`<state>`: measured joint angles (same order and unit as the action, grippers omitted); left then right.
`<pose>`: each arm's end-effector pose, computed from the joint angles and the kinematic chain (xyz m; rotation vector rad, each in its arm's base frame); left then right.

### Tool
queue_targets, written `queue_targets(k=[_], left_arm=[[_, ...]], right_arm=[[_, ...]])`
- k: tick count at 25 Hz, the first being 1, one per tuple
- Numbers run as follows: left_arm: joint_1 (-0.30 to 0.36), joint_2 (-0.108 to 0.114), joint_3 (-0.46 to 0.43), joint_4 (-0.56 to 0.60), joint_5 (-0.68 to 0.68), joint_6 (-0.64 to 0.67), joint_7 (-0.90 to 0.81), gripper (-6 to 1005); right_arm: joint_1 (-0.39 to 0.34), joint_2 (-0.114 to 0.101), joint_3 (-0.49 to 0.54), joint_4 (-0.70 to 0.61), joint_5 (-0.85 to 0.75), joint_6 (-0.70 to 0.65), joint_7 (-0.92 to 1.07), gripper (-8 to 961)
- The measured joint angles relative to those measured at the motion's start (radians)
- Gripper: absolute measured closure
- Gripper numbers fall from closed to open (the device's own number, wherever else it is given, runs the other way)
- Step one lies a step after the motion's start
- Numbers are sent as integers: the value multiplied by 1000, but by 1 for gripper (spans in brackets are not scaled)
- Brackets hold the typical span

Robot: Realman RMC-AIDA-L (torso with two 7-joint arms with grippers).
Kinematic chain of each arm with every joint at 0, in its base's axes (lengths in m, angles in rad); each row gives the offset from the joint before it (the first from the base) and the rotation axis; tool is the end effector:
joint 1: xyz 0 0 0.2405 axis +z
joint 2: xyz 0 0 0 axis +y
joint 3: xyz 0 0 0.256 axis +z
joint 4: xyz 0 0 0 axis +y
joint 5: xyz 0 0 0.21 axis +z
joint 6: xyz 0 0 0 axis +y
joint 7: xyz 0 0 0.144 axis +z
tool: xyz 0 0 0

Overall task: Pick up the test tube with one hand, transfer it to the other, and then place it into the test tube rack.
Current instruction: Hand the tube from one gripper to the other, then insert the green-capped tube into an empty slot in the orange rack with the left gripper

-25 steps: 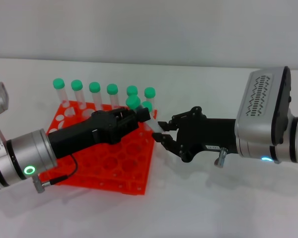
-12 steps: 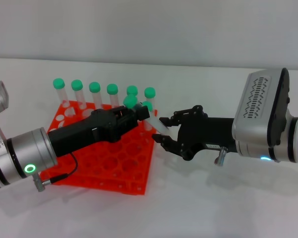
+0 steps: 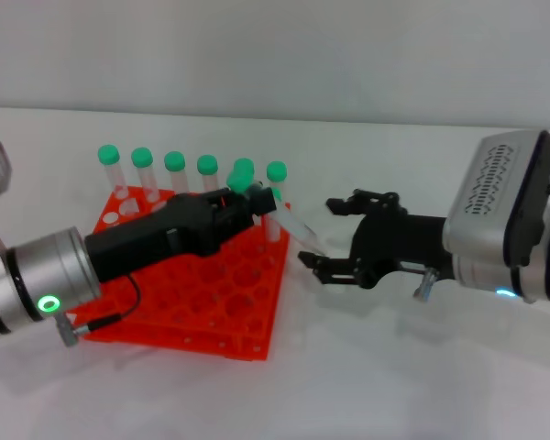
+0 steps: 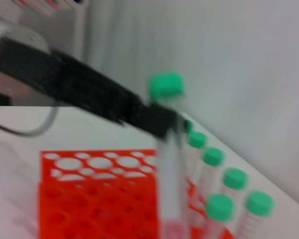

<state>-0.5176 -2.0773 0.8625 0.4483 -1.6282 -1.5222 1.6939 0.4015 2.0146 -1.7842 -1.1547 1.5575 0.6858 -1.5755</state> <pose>-0.2379 0.3317 -0.0145 -2.4870 -0.9106 -1.2172 0.1574 0.3575 -0.0623 -2.6001 0.1290 0.3951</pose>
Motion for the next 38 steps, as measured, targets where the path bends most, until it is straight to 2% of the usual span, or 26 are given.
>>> queue_targets(k=[1,4,9,15,25,38], left_arm=[[0,0,0,0,0,0,0,793],[30,3,0,128,28,-8,-101,793],[90,2,1,408,145,11,-262,793],[123,-4,23,639,282,93,-384,794],[131,-1,177,704,364,308,-364,794],[112,-1,211,667,366,317,-344,794]], right_arm=[[-7,-1,5,1,0,-8,0,230],[-44,-2,49,3,0,-18,-1,213],[-89,-4,116,3,1,-5,1,186],[-113,-8,127,22,1,-1,-1,169],[-112,-8,127,42,1,0,-2,177],[-106,-7,121,43,1,0,2,178]])
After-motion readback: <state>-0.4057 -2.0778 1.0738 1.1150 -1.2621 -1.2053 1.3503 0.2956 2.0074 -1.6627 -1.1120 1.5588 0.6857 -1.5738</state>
